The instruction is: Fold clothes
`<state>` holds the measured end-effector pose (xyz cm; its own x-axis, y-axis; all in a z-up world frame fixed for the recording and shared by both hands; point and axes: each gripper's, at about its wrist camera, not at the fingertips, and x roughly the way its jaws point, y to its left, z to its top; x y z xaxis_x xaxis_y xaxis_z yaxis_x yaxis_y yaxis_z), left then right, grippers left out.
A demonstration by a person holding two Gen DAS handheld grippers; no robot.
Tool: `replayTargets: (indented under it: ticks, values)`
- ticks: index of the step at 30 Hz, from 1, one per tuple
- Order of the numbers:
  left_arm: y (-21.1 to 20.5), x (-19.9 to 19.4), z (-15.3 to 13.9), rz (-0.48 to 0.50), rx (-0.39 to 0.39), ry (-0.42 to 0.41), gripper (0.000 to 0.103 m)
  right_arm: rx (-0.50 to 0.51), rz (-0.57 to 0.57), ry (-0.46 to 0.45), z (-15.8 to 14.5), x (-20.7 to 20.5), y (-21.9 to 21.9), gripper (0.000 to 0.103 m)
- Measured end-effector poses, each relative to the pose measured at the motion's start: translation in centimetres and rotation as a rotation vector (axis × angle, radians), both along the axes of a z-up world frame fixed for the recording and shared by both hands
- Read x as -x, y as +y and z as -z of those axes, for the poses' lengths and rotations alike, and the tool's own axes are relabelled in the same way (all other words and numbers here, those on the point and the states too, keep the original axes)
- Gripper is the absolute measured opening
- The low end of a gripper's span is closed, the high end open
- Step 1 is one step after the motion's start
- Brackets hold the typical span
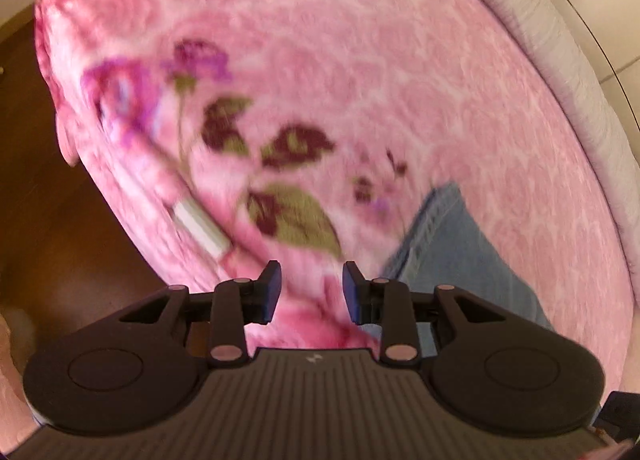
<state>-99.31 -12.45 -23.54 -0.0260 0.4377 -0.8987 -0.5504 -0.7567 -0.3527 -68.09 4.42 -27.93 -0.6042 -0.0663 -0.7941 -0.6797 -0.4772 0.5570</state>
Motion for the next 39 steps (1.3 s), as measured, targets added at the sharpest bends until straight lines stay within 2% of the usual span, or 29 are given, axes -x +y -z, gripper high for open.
replayTargets:
  ticks: [3, 6, 12, 14, 15, 16, 18, 20, 23, 26, 29, 30, 31, 33, 36, 37, 39]
  values:
    - [0.5, -1.9, 1.0, 0.023, -0.019, -0.056, 0.027, 0.024, 0.073, -0.047, 0.4, -2.7, 0.0, 0.037]
    - [1.5, -3.6, 2.2, 0.006, -0.051, -0.125, 0.027, 0.039, 0.177, -0.087, 0.3, -5.9, 0.7, 0.039]
    - [3.1, -4.7, 4.1, -0.082, -0.074, -0.150, 0.030, 0.019, 0.360, -0.155, 0.4, -11.6, 1.9, 0.042]
    - [3.2, -4.8, 4.8, -0.110, -0.075, -0.156, 0.027, 0.013, 0.409, -0.173, 0.6, -13.5, 2.1, 0.042]
    - [3.1, -4.8, 4.8, -0.114, -0.084, -0.152, 0.013, 0.009, 0.432, -0.182, 0.6, -14.4, 2.1, 0.042]
    - [3.1, -4.9, 4.6, -0.106, -0.096, -0.140, 0.003, 0.001, 0.448, -0.189, 0.6, -15.4, 2.0, 0.042]
    - [2.6, -5.2, 3.3, -0.081, -0.137, -0.089, 0.003, -0.014, 0.479, -0.204, 0.5, -17.6, 1.8, 0.042]
    - [2.1, -5.9, 1.6, -0.008, -0.136, 0.002, 0.003, -0.024, 0.491, -0.224, 0.3, -19.1, 1.5, 0.042]
    - [1.6, -6.5, 2.6, 0.053, -0.088, 0.041, 0.004, -0.034, 0.509, -0.226, 0.2, -20.7, 1.1, 0.042]
    - [2.8, -6.9, 5.0, 0.127, -0.034, 0.117, 0.010, -0.034, 0.523, -0.222, 0.3, -21.6, 0.8, 0.042]
    - [2.8, -7.8, 4.3, 0.153, -0.007, 0.194, 0.014, -0.081, 0.512, -0.238, -0.3, -21.9, 0.8, 0.043]
    - [2.5, -8.0, 3.9, 0.152, 0.004, 0.224, 0.025, -0.109, 0.516, -0.246, -0.8, -22.2, 0.8, 0.044]
    - [2.1, -8.2, 3.3, 0.131, 0.032, 0.268, 0.031, -0.139, 0.526, -0.256, -1.3, -22.7, 0.8, 0.047]
    - [1.7, -8.9, 2.1, 0.090, 0.098, 0.366, 0.024, -0.186, 0.549, -0.288, -2.0, -23.8, 0.7, 0.052]
    - [2.9, -11.3, 0.6, 0.178, 0.077, 0.411, 0.024, -0.258, 0.554, -0.380, -2.0, -25.3, 1.1, 0.052]
    - [3.6, -12.8, 0.3, 0.228, 0.045, 0.415, 0.026, -0.286, 0.552, -0.408, -1.6, -25.8, 1.4, 0.053]
    - [5.4, -16.0, 0.8, 0.355, 0.006, 0.365, 0.032, -0.332, 0.542, -0.458, -0.6, -26.7, 1.8, 0.055]
